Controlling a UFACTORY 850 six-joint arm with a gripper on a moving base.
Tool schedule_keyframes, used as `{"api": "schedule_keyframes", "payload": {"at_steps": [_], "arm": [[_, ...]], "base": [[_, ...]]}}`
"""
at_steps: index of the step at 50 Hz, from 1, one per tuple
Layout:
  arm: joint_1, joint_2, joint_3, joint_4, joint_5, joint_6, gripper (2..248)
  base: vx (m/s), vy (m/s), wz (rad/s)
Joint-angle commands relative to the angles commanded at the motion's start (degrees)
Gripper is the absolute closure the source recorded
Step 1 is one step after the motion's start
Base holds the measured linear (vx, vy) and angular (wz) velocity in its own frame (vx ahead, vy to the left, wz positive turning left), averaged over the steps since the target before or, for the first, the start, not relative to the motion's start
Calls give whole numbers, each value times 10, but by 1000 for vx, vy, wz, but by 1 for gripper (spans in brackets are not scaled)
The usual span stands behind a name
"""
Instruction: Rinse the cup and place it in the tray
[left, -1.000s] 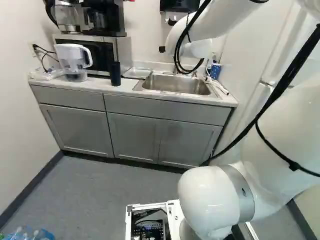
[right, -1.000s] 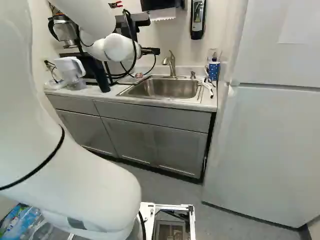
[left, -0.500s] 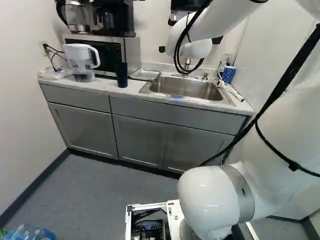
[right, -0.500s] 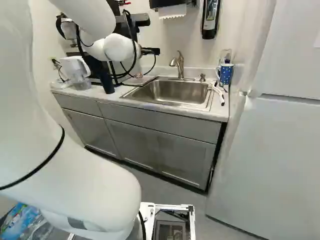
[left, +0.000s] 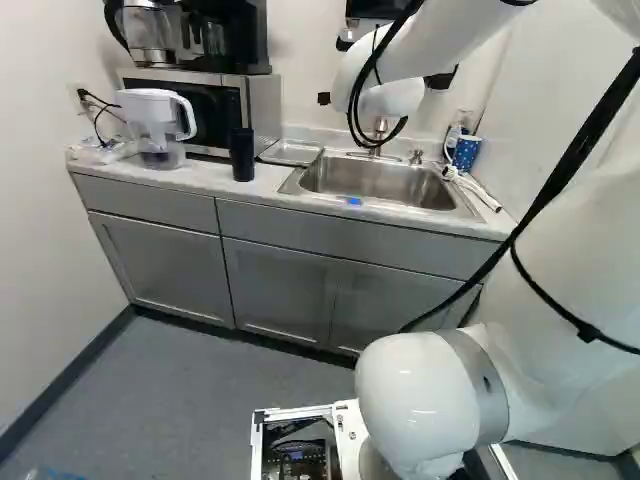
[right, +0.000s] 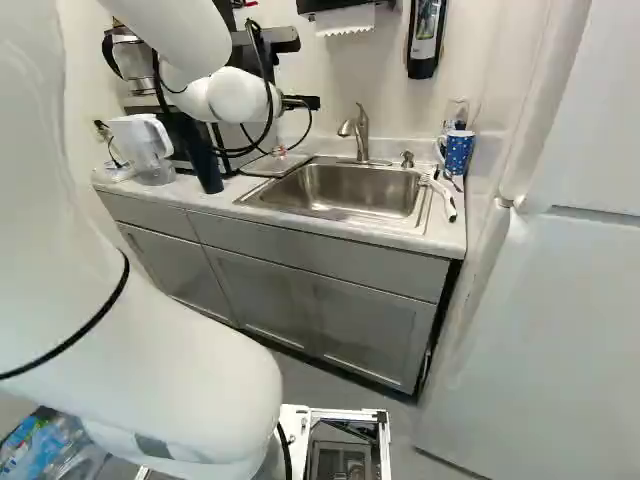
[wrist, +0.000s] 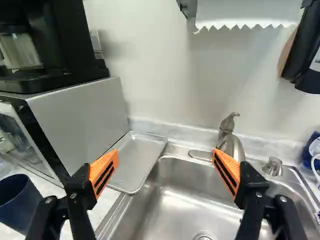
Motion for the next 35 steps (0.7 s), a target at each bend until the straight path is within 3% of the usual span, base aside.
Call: {"api": "schedule_keyframes", "payload": {"at_steps": [35], "arm": [[0,0,0,0,0,0,3]], "base": [[115,0,0]]}}
